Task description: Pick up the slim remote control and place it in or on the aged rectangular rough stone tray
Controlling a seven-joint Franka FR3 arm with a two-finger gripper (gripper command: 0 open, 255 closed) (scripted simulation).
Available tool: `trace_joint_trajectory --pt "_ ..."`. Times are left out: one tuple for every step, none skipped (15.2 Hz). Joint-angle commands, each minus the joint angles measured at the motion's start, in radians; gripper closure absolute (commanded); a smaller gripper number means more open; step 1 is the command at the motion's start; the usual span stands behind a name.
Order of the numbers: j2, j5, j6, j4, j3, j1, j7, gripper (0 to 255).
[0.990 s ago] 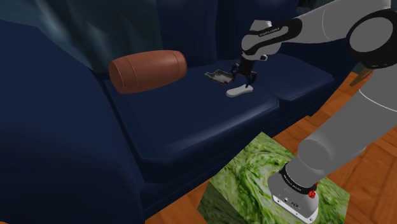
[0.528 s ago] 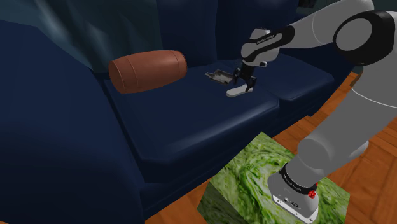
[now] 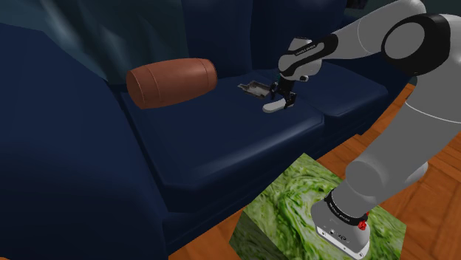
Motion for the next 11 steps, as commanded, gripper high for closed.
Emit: trace_joint_trajectory --pt "0.000 0.000 0.000 0.000 0.000 0.000 0.000 0" --pt "0.000 0.000 0.000 0.000 0.000 0.000 0.000 0" --pt "0.000 0.000 0.000 0.000 0.000 0.000 0.000 0" --pt "0.000 0.000 0.000 0.000 0.000 0.000 0.000 255" --pt "0.000 0.000 0.000 0.000 0.000 0.000 0.000 255" --pt "0.000 0.000 0.000 0.000 0.000 0.000 0.000 255" --pt "0.000 0.000 0.000 0.000 0.000 0.000 0.000 255" --pt "0.000 0.000 0.000 0.000 0.000 0.000 0.000 255" --pt "0.000 0.000 0.000 0.000 0.000 0.000 0.000 255" --pt "0.000 0.000 0.000 0.000 0.000 0.000 0.000 255" --pt "0.000 0.000 0.000 0.000 0.000 0.000 0.000 255"
